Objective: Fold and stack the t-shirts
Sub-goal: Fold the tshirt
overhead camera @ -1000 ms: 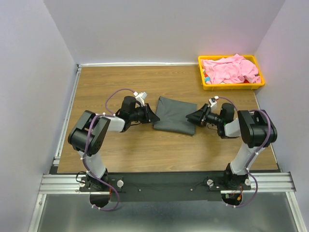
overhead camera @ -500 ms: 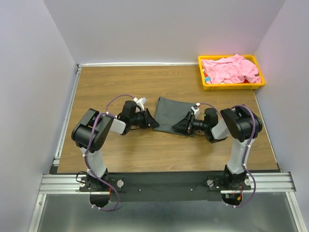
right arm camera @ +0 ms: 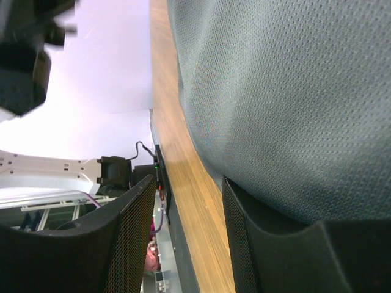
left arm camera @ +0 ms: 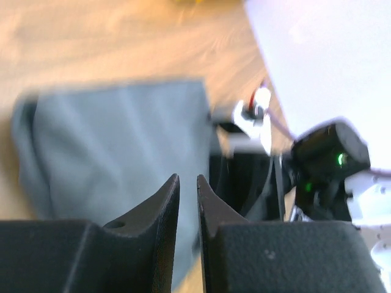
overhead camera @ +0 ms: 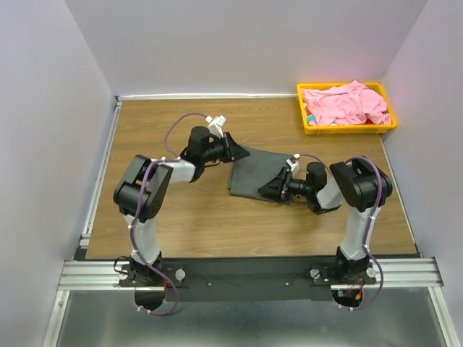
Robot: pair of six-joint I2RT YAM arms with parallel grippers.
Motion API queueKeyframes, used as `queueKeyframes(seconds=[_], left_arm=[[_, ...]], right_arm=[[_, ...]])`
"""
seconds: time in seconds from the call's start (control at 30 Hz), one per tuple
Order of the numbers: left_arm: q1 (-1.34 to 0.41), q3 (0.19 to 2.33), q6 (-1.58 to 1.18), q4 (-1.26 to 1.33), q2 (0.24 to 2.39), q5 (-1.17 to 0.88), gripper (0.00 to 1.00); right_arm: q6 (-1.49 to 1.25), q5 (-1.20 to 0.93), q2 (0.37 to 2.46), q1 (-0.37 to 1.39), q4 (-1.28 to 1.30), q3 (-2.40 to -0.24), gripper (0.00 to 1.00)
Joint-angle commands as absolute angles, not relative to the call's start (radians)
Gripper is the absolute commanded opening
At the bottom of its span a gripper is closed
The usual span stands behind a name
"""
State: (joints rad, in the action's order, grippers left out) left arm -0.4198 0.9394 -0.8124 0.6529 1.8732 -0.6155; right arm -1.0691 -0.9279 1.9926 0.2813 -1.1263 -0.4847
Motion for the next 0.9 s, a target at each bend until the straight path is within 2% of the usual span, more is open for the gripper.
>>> queueKeyframes(seconds=[0.0,0.13,0.27,0.53,0.63,0.67,0.73,0.8,0.83,0.87], left_arm=[[-0.43,1.046,-0.865,0.735,2.037,-0.623,0.25],[-0.416,1.149,-0.896,0.735,2.195,-0.614,0.24],[-0.358,1.16,-0.945,0.749,2.249,-0.597,0.21],[-0.262,1.143,-0.963,0.755,2.18,-0.638,0.22],[-0.239,1.114,-0.927,0.73,2.067,-0.664,0.28],[-0.229,1.103,-0.876,0.674,1.998,-0.666,0.32],[-0.216,1.098,-0.8,0.527,1.888,-0.635,0.36],[-0.206,1.097,-0.662,0.413,1.806,-0.582,0.44],[-0.204,1.097,-0.611,0.346,1.769,-0.545,0.46],[-0.204,1.112,-0.56,0.21,1.699,-0.501,0.49]], right_arm=[[-1.006,-0.867,2.046,0.279,-1.072,-0.457,0.55],[-1.005,-0.867,2.048,0.279,-1.069,-0.459,0.55],[-0.999,-0.867,2.046,0.279,-1.071,-0.449,0.55],[-1.008,-0.896,1.945,0.278,-1.051,-0.454,0.54],[-0.918,-0.867,1.849,0.278,-0.848,-0.507,0.54],[-0.86,-0.806,1.774,0.278,-0.586,-0.576,0.54],[-0.672,-0.645,1.664,0.278,-0.243,-0.655,0.55],[-0.567,-0.471,1.6,0.278,-0.096,-0.737,0.55],[-0.545,-0.469,1.577,0.278,-0.036,-0.761,0.55],[-0.526,-0.374,1.551,0.276,0.013,-0.782,0.55]])
